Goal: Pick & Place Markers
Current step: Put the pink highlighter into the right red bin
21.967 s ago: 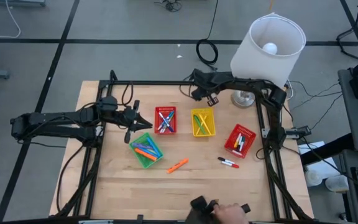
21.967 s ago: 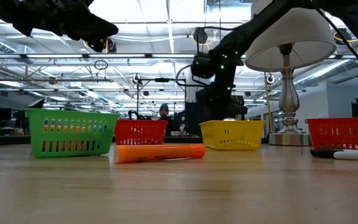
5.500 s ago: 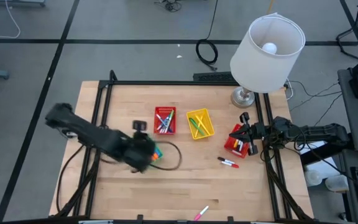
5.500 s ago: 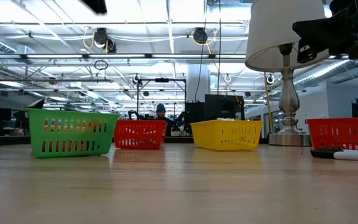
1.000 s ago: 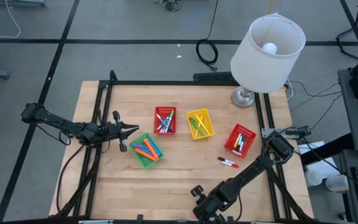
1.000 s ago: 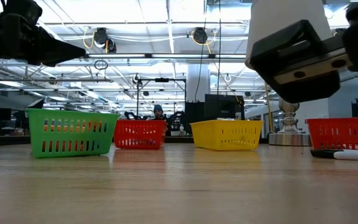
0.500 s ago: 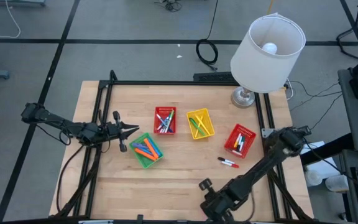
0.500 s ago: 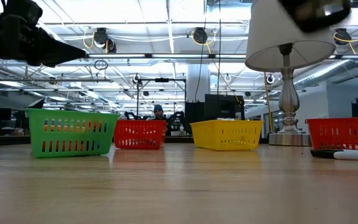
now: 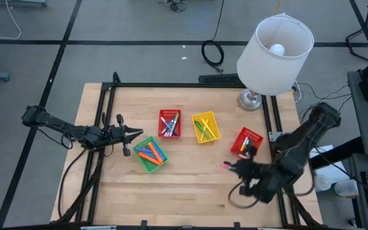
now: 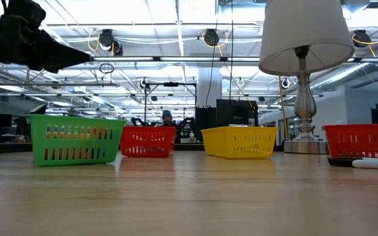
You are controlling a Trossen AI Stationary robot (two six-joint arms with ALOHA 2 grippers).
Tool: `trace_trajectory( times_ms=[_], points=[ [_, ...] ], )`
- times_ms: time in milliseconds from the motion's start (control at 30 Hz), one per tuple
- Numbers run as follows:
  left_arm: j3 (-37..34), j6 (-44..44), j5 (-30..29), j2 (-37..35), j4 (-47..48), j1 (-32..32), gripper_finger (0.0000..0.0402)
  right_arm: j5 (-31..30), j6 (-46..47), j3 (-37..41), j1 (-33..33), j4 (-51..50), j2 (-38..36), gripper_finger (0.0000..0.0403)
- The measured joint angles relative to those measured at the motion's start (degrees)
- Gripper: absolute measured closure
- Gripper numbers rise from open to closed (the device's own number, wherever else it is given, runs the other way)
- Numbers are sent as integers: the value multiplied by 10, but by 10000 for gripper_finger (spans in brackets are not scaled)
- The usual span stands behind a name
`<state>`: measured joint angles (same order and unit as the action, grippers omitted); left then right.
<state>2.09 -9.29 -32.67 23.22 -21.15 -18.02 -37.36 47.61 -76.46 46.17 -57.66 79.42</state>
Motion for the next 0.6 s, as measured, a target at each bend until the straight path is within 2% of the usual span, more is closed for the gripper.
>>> trace_trajectory(
  times_ms=[167,233,333,467,600],
  points=[
    [0,10,0,0,0,0,357,-21,150,135,-6,17,-107,384],
    [0,10,0,0,0,0,357,-13,165,192,-15,37,-142,384],
    [0,9,0,0,-1,0,357,33,165,268,-31,50,-182,384],
    [0,4,0,0,-1,0,357,111,92,326,-71,50,-205,384],
    [0,-6,0,0,-1,0,357,172,-12,333,-129,43,-199,384]
  ],
)
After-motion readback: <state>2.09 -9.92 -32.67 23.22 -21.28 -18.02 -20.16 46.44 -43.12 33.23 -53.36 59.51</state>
